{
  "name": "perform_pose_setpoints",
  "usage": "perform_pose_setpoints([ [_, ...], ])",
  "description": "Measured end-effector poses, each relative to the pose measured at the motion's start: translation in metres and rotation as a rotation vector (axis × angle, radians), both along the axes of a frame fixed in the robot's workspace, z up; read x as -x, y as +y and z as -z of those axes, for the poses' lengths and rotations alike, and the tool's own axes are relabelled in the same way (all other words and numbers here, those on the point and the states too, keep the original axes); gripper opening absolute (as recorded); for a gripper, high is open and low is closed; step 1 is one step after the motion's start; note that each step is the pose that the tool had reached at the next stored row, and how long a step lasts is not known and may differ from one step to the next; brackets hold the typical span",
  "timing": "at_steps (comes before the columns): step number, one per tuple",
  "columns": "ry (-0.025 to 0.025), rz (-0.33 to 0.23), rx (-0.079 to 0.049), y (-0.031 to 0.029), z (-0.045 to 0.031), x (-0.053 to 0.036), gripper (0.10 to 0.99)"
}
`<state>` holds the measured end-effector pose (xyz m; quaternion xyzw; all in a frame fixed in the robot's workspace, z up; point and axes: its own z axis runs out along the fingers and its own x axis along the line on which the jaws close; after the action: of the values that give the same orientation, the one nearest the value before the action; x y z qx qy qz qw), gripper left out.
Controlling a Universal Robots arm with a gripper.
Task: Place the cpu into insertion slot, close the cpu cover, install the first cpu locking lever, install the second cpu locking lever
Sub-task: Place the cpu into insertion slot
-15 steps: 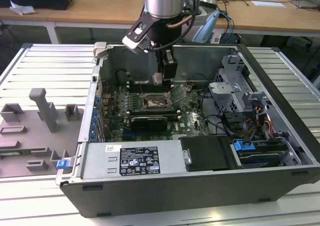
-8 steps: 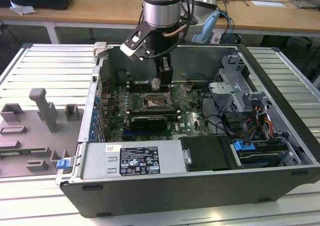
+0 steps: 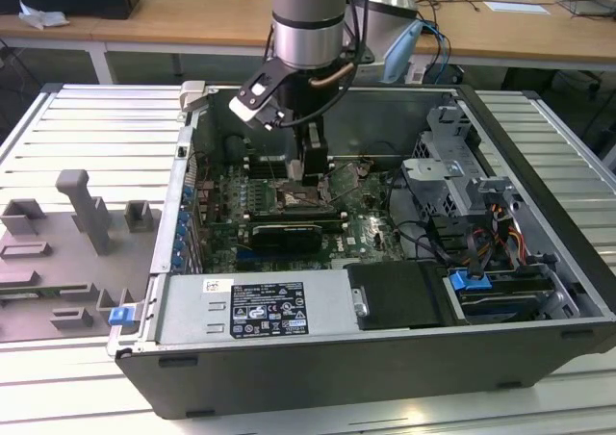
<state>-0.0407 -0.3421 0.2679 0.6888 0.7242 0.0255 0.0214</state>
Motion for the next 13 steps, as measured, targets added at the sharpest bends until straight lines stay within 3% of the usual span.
perform_pose_setpoints([
  [7, 0.0, 0.0, 0.0, 0.0001, 0.0039, 0.0007, 0.541],
  [13, 0.0021, 0.0, 0.0, 0.0045, 0.0185, 0.0008, 0.541],
])
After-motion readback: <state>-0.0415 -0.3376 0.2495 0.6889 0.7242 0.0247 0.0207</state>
